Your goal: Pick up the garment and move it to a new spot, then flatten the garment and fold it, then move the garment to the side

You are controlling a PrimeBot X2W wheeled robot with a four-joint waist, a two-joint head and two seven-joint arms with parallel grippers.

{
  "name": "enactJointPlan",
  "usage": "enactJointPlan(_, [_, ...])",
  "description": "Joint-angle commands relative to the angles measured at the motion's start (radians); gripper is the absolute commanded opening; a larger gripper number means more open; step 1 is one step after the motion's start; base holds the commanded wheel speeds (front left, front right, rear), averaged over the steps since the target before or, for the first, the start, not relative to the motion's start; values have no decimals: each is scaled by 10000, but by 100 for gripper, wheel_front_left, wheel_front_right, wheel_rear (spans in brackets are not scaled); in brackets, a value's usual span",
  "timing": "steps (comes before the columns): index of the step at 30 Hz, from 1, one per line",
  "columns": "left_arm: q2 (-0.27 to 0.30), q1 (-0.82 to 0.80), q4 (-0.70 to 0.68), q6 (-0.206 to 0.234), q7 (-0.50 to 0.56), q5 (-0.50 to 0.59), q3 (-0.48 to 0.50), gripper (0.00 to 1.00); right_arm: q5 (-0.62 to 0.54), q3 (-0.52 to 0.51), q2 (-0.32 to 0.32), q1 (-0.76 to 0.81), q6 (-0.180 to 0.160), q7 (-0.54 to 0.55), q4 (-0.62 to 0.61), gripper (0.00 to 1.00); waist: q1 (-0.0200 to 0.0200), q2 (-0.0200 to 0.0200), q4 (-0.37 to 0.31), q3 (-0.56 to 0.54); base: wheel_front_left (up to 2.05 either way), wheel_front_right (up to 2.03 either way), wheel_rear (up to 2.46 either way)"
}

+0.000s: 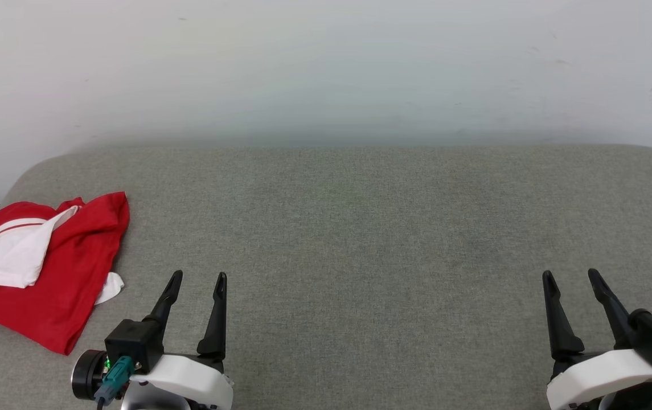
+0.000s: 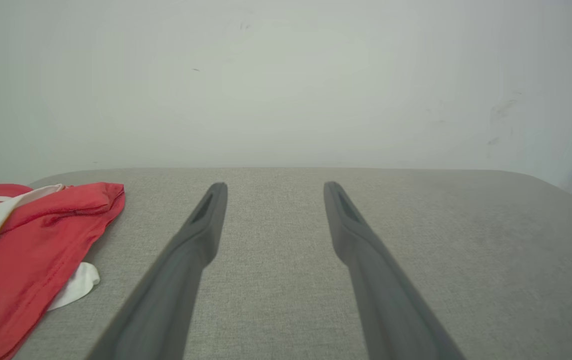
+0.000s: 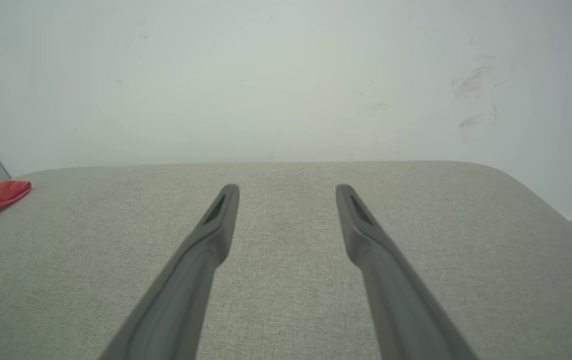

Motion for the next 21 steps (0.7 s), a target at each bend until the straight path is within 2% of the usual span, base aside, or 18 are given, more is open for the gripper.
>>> enactJointPlan(1, [-31, 27, 10, -55, -69, 168, 50, 100, -158, -29, 29, 39, -3, -97, -90, 100, 0, 0, 1, -1, 0, 0, 0])
enactJointPlan(12, [-175, 75, 173, -212, -279, 808, 351, 100, -563, 4, 31, 10, -3, -362, -64, 100, 0, 0, 201, -44, 0, 0, 0])
enactJointPlan(21, [-262, -95, 406, -309, -337, 901, 709, 100, -821, 440, 32, 54, -3, -405, -98, 100, 0, 0, 1019, -111, 0, 0, 0])
